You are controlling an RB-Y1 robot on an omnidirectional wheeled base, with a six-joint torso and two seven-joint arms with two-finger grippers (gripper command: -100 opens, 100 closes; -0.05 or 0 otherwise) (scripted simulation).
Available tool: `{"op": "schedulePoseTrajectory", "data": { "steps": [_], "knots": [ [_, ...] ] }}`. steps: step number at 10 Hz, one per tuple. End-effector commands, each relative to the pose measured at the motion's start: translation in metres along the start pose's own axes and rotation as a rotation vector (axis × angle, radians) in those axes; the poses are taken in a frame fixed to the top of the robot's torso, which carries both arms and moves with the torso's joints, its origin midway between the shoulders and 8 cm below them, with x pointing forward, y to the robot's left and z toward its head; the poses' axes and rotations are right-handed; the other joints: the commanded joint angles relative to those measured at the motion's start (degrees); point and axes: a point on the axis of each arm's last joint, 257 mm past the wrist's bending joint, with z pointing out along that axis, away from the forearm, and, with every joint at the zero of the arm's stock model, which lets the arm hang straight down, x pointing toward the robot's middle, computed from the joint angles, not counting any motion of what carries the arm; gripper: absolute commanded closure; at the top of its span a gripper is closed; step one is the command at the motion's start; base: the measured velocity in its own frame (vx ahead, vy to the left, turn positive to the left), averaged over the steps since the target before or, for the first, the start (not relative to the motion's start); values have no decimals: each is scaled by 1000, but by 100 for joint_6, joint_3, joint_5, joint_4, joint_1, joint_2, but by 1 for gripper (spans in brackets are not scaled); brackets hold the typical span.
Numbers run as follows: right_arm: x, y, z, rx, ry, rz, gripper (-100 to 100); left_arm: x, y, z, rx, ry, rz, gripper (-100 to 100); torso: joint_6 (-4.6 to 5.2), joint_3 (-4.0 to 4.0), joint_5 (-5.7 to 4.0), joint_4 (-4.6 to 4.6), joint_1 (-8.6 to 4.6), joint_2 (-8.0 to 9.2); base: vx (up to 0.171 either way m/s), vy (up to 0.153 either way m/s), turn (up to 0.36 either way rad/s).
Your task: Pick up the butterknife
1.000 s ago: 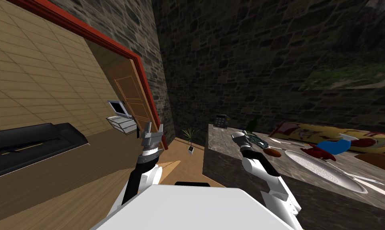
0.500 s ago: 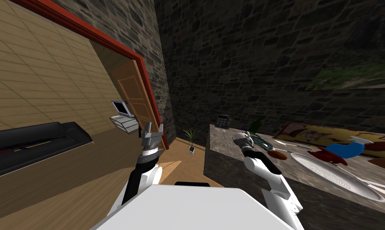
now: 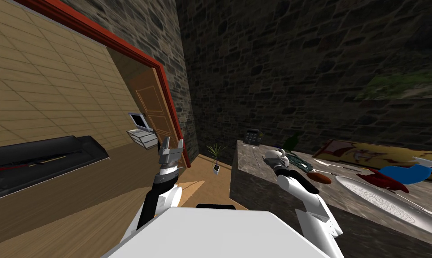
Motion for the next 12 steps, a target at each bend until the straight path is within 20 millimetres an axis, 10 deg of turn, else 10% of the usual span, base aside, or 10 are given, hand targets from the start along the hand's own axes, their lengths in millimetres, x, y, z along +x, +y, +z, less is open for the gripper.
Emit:
{"op": "schedulePoseTrajectory", "data": {
  "steps": [1, 12],
  "knots": [
    [-24, 4, 6, 19, -60, 80, -100, 0, 0, 0, 0, 0, 0, 0, 0, 0, 0, 0, 0, 0, 47, 36, 88],
    [-125, -1, 8, 122, -370, 434, -100, 0, 0, 0, 0, 0, 0, 0, 1, -7, 0, -3, -1, -11, 49, 19, 52]
  ]
}}
